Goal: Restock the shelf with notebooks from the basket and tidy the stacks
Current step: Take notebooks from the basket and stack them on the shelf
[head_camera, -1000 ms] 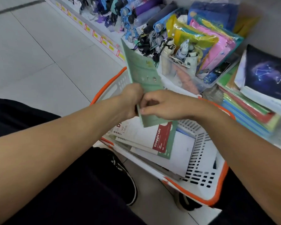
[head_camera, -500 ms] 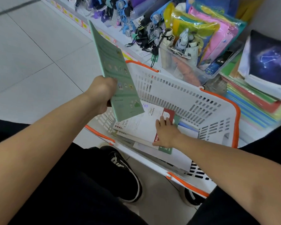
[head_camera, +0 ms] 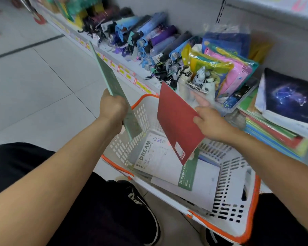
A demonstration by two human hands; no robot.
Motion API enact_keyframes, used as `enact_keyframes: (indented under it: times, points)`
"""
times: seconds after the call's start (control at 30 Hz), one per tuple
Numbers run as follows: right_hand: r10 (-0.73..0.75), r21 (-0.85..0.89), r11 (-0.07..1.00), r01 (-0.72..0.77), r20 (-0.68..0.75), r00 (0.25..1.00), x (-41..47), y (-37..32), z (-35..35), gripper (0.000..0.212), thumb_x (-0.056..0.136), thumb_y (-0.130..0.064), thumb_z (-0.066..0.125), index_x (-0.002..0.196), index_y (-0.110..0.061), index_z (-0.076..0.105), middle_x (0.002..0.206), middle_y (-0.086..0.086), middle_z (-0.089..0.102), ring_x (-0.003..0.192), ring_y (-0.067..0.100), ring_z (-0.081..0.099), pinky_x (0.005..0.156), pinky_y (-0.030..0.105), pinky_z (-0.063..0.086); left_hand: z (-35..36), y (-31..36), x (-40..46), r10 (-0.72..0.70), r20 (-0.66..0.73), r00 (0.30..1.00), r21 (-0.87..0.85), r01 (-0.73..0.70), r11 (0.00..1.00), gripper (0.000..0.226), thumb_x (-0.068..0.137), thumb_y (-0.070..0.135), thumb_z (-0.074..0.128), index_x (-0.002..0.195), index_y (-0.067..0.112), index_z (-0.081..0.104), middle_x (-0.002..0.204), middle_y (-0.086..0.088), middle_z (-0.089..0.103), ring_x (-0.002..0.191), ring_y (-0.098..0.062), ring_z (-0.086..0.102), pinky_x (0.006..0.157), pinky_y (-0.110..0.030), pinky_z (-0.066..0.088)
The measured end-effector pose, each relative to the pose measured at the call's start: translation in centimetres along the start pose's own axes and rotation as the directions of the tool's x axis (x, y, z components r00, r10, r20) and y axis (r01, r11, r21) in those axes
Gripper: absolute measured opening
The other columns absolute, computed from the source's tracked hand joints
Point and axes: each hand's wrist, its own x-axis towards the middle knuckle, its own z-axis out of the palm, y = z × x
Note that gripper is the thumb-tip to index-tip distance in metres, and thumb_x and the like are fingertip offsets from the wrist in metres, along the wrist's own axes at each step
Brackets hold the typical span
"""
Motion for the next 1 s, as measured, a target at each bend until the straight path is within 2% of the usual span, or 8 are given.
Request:
enact_keyframes:
  times: [0.17,0.37,0.47,0.6,0.7,0.77,0.9,1.0]
  points:
    - [-0.218,-0.205,0.963,0.175,-0.207,0.954,-3.0,-9.0,-7.6,0.011,0.100,-0.015,0.044,0.091,-0.014,0.051,0.077,0.006,0.057,0.069,0.024,0.054,0.059,0.033,0.034,3.3,4.0,-3.7,-0.067,0.256,0.964,-0.218,0.125,0.968,0.019,0.098,0.020,0.048,0.103,0.009,0.063,0.087,-0.008,0.074,0.083,-0.027,0.072,0.074,-0.040,0.059]
    - [-0.387,-0.721,0.684,0.111,-0.230,0.893,-6.4,-13.4,-9.4,0.028,0.084,-0.026,0.053,0.110,-0.017,0.061,0.091,0.000,0.068,0.065,0.025,0.068,0.044,0.029,0.009,7.3,9.4,-6.6,0.142,0.504,0.852,-0.498,0.151,0.854,0.074,0.086,0.074,0.034,0.130,0.021,0.059,0.121,-0.005,0.069,0.111,-0.024,0.066,0.097,-0.039,0.049]
    - [-0.390,-0.381,0.881,0.282,-0.245,0.887,-7.2,-12.3,-13.8,0.026,0.095,-0.050,0.038,0.098,-0.040,0.062,0.095,-0.011,0.066,0.079,0.020,0.065,0.058,0.034,0.044,8.2,11.8,-6.8,0.245,0.438,0.865,-0.523,0.023,0.852,0.035,0.099,0.029,0.051,0.126,0.010,0.061,0.114,-0.012,0.071,0.101,-0.029,0.070,0.089,-0.041,0.055]
    - [0.023,0.050,0.999,0.003,-0.502,0.865,-5.7,-6.8,-23.0,0.048,0.091,-0.064,0.050,0.129,-0.034,0.055,0.125,-0.011,0.063,0.110,0.014,0.061,0.085,0.032,0.048,10.2,17.5,-6.9,0.333,0.500,0.799,-0.516,-0.034,0.856,0.026,0.095,0.016,0.055,0.120,0.009,0.061,0.106,-0.014,0.073,0.090,-0.033,0.072,0.073,-0.044,0.060]
    - [0.214,0.796,0.598,0.094,-0.271,0.939,-4.8,-3.0,-27.7,0.023,0.097,-0.031,0.060,0.117,-0.021,0.065,0.110,0.004,0.075,0.085,0.018,0.073,0.064,0.030,0.057,14.2,23.5,-7.1,0.401,0.541,0.739,-0.464,-0.136,0.875,0.017,0.095,0.018,0.056,0.110,0.011,0.064,0.093,-0.011,0.076,0.075,-0.027,0.074,0.056,-0.036,0.060]
    - [0.305,0.903,0.376,0.205,-0.330,0.893,-4.5,-1.2,-30.2,0.021,0.098,-0.016,0.058,0.116,-0.014,0.067,0.103,0.010,0.076,0.076,0.021,0.074,0.057,0.034,0.058,17.5,27.1,-7.2,0.414,0.566,0.713,-0.402,-0.199,0.894,0.017,0.095,0.022,0.059,0.104,0.009,0.065,0.083,-0.010,0.076,0.064,-0.023,0.073,0.052,-0.033,0.059]
    - [0.558,0.901,0.303,0.310,-0.431,0.709,-2.6,1.8,-33.1,0.009,0.098,-0.005,0.056,0.102,-0.009,0.063,0.093,0.011,0.073,0.062,0.018,0.071,0.048,0.035,0.058,24.0,30.3,-6.8,0.344,0.704,0.621,-0.094,-0.400,0.912,0.017,0.089,0.027,0.068,0.096,0.012,0.064,0.077,-0.003,0.073,0.061,-0.013,0.067,0.050,-0.023,0.053]
    - [0.639,0.878,0.391,0.277,-0.475,0.605,-0.1,3.7,-34.8,0.014,0.096,0.002,0.051,0.094,-0.008,0.061,0.100,0.014,0.071,0.084,0.030,0.072,0.066,0.041,0.061,28.0,30.4,-4.8,0.403,0.677,0.615,-0.029,-0.526,0.850,0.010,0.092,0.006,0.063,0.082,0.007,0.060,0.083,-0.014,0.064,0.061,-0.016,0.056,0.042,-0.019,0.043]
